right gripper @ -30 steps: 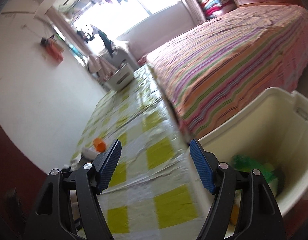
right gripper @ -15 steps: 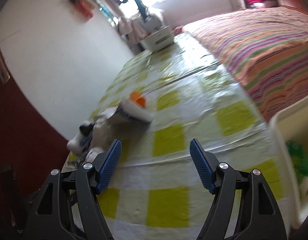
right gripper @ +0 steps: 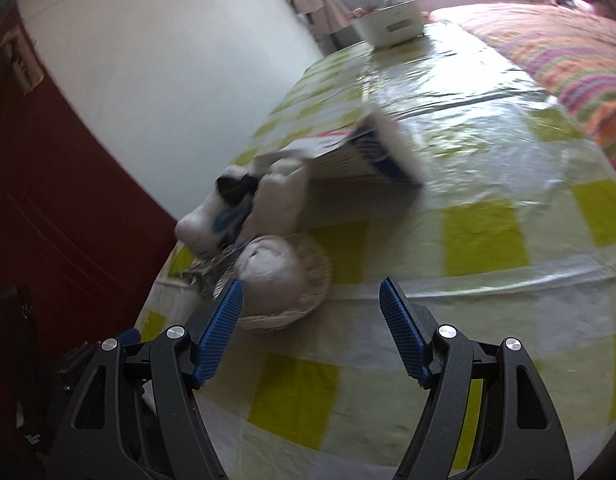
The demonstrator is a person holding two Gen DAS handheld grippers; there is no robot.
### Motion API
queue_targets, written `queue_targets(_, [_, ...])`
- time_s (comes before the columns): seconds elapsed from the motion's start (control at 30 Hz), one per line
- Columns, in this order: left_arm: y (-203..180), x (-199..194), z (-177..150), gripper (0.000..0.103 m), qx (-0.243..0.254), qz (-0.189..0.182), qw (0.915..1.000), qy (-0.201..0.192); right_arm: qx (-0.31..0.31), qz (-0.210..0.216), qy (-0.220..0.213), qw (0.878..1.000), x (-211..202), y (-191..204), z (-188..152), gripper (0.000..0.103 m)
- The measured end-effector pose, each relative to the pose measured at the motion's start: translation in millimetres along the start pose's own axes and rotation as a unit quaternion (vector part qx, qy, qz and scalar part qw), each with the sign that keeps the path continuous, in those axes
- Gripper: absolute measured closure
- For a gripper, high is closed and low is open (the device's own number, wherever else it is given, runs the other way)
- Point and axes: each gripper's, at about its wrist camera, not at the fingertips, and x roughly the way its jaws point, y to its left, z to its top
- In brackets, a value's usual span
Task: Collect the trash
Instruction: 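Move the right tool to the white lace-trimmed knit hat and close on it, then close the left tool on the silver blister pack while the right tool holds the hat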
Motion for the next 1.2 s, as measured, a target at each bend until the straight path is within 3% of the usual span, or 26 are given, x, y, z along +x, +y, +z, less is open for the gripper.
queue_targets(0.27, [11,3,-3,0.028,-0.007,0.002,0.9999,0.013,-0.052,-0.003,0.027,0.998,29,32,3,0.037])
queue_targets(0.37, [13,2,-5,0.028,-0.011,0.000,0.9998,0.014,-0.064,-0.018,0.043,0.997,43,35,2,0.048])
queue_targets(0.4, [14,2,-5,0.028,-0.011,-0.001,0.9998,0.014,-0.063,-0.023,0.047,0.997,45,32,1,0.056])
queue_targets(0.47, [14,2,-5,0.028,-0.009,-0.002,0.9998,0.016,-0.055,-0.016,0.045,0.997,43,24,2,0.057])
queue_targets(0.93, [16,15,21,0.028,-0.039,-0.039,0.9985,-0.007,0.027,-0.008,-0.003,1.000,-8,-35,6,0.058])
queue_targets(1.2, [-12,34,42,0.028,0.041,-0.037,0.9982,-0.023,0.032,0.000,-0.009,0.999,-19,-40,2,0.058])
